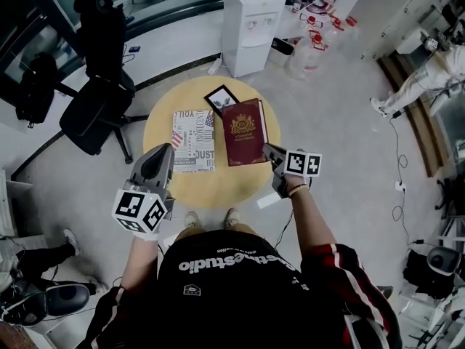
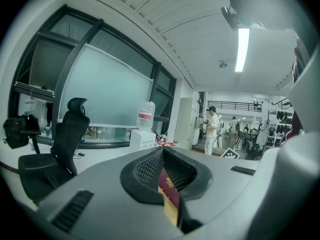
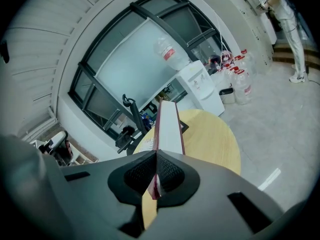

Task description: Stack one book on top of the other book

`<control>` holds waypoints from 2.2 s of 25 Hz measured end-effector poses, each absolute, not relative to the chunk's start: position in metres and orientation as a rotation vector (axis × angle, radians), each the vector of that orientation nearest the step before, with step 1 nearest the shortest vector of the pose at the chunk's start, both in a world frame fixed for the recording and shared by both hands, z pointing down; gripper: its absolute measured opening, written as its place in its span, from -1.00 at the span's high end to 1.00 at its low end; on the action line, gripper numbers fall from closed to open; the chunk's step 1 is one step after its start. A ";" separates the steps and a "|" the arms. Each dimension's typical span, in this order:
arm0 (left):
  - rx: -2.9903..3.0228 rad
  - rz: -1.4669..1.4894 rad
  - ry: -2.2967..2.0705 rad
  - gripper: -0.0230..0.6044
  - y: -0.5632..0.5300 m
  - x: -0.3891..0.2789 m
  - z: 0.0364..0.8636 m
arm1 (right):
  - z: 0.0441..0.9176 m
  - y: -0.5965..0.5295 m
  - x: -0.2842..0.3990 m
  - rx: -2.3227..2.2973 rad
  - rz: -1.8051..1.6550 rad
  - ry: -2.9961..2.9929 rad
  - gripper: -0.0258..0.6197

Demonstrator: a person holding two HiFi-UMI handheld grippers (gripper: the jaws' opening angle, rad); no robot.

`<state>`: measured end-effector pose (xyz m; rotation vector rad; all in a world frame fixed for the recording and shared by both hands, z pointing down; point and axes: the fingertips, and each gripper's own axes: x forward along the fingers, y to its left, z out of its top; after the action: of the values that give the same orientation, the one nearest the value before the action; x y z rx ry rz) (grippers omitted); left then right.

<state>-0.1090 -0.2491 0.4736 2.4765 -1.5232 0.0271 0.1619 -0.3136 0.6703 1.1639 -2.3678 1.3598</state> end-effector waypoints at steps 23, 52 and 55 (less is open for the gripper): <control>2.492 -0.036 -1.526 0.87 -0.244 -0.234 0.465 | 0.649 -0.307 0.028 1.178 1.347 -2.409 0.83; 2.474 0.016 -1.504 0.87 -0.249 -0.331 0.494 | 0.711 -0.309 -0.047 1.260 1.608 -2.265 0.83; 2.476 0.023 -1.496 0.87 -0.250 -0.328 0.496 | 0.719 -0.310 -0.042 1.272 1.625 -2.244 0.83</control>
<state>-0.3282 -0.2503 0.4958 2.4758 -1.4960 0.0229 -0.0416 -0.3096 0.7195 1.2721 -2.2437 1.6250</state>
